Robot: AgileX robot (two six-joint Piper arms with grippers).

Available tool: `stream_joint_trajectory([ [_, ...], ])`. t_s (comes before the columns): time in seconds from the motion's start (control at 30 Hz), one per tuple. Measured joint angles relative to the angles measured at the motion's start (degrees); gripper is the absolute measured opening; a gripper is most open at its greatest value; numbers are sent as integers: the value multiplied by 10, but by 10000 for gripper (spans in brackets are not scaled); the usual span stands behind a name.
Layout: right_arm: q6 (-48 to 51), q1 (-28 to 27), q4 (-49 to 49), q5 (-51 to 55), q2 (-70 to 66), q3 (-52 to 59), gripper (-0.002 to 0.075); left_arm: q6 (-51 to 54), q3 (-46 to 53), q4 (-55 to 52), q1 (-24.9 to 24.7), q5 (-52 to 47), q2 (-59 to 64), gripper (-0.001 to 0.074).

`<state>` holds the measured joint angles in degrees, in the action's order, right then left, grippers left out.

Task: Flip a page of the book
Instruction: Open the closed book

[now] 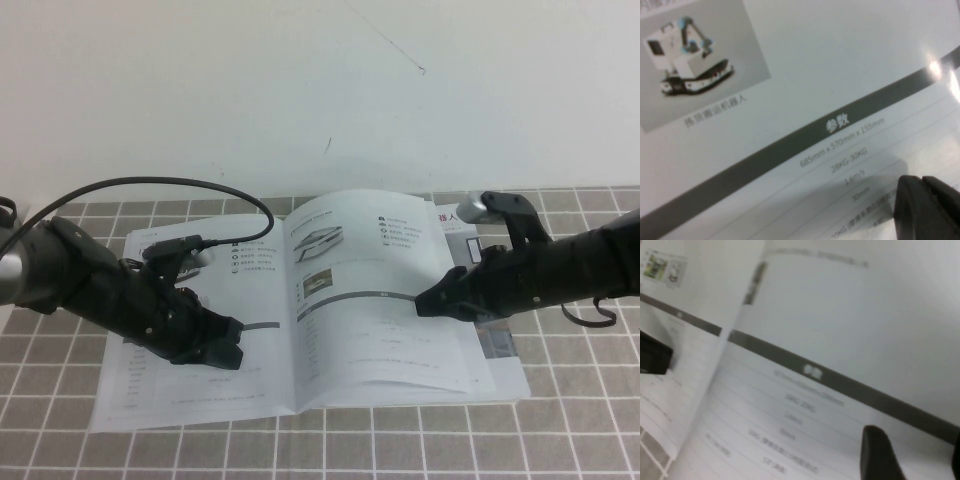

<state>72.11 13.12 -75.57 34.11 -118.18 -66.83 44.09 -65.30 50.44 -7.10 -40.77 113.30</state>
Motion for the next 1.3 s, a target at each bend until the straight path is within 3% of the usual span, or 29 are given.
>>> stream_joint_trajectory([
  [0.4, 45, 0, -58, 20, 0, 0, 315, 0, 0, -1, 0, 0, 0, -4],
  [0.8, -93, -2, 127, -47, 19, 0, 315, 0, 0, -1, 0, 0, 0, -4],
  [1.3, -104, -3, 133, -39, 8, -2, 315, 0, 0, -2, 0, 0, 0, -4],
])
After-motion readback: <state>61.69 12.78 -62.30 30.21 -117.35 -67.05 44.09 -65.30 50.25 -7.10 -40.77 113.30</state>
